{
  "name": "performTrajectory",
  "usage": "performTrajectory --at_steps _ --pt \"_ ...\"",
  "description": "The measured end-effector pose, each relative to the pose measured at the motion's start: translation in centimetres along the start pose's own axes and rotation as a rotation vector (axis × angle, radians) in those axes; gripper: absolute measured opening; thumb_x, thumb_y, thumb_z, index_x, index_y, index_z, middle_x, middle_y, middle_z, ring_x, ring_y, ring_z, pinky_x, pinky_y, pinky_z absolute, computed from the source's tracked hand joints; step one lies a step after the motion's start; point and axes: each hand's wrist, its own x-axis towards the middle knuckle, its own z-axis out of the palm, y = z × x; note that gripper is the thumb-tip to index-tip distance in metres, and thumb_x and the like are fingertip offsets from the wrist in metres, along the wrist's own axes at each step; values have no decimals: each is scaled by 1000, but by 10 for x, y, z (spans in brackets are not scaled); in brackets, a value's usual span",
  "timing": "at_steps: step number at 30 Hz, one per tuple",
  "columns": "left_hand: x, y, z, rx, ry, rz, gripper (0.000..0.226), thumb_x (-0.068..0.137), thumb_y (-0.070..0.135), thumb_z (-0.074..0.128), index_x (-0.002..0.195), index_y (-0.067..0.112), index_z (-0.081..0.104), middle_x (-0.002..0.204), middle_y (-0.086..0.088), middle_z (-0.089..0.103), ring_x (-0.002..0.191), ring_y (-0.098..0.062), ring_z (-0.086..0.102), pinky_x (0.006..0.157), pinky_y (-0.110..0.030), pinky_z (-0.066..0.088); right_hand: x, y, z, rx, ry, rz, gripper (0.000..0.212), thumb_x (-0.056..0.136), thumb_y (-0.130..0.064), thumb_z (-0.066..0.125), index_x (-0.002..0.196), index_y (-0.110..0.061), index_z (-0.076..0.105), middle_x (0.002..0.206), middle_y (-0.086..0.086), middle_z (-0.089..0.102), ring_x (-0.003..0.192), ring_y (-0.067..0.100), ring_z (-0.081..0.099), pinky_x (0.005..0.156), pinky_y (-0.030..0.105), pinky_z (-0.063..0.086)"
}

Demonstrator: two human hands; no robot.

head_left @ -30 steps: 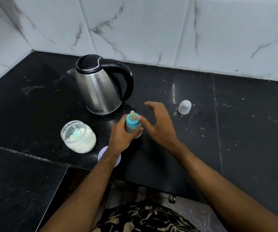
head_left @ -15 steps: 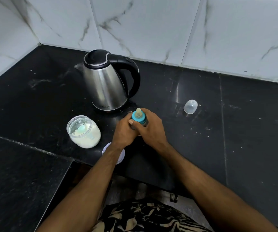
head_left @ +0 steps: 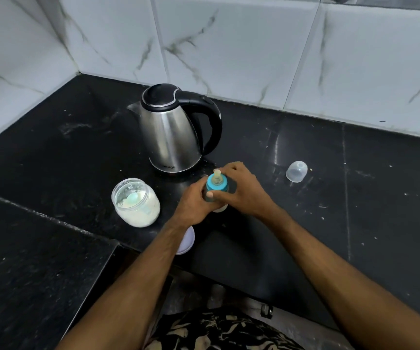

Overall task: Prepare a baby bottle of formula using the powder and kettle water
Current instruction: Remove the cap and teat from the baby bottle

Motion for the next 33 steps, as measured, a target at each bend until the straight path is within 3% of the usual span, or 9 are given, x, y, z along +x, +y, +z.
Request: performTrajectory --at_steps 3,7,16,20,23,25,29,31,33 --pt "-2 0 3 16 27 9 51 76 20 84 122 21 62 109 10 71 100 -5 67 90 -32 57 -12 -10 19 -51 232 101 61 69 -62 76 114 -23 64 110 -9 57 100 7 56 93 36 49" --pt "-1 -1 4 9 21 -15 55 75 17 85 124 19 62 110 8 70 101 -8 67 90 -32 57 -12 -15 27 -132 291 88 53 77 -52 76 116 -17 65 110 -2 58 101 14 55 93 38 47" --pt "-1 0 2 -30 2 7 57 75 22 86 126 19 60 113 7 70 103 -6 67 86 -20 54 15 -2 -21 -40 -237 -161 53 83 -32 77 128 -12 59 119 2 58 111 14 52 100 36 46" --pt "-2 -3 5 -9 21 0 53 78 20 83 126 20 60 114 8 69 104 -6 66 88 -24 54 1 -6 3 -45 -5 -11 77 70 -59 76 134 -24 50 124 -5 52 112 11 51 100 40 48" --pt "-2 -2 9 1 38 -7 60 75 17 84 129 21 58 118 8 67 108 -8 64 91 -26 53 -6 -13 22 8 193 32 74 73 -41 82 135 -22 47 123 -1 57 111 13 53 100 36 48" --pt "-3 -1 10 -10 38 -14 62 76 16 84 131 22 56 121 8 66 109 -7 62 92 -24 51 -7 -16 21 83 188 44 80 76 -28 82 143 -22 39 123 0 60 112 13 55 100 31 46" --pt "-4 -2 10 -26 54 -3 59 76 16 84 127 26 57 113 15 66 104 3 63 84 -13 49 -8 -11 4 211 7 -7 83 80 -16 79 149 -21 33 125 -2 60 115 9 57 104 29 47" --pt "-4 -3 11 1 47 -6 60 76 18 84 128 25 56 116 14 65 104 2 62 85 -14 49 -8 -12 4 184 16 -11 88 76 -21 82 149 -21 33 123 -4 56 113 7 55 101 21 45" --pt "-3 -3 12 27 49 -2 61 76 19 84 131 22 56 120 10 66 106 -4 63 88 -20 51 -8 -14 12 130 134 9 86 72 -32 85 144 -20 39 117 -4 54 108 9 54 97 25 48"
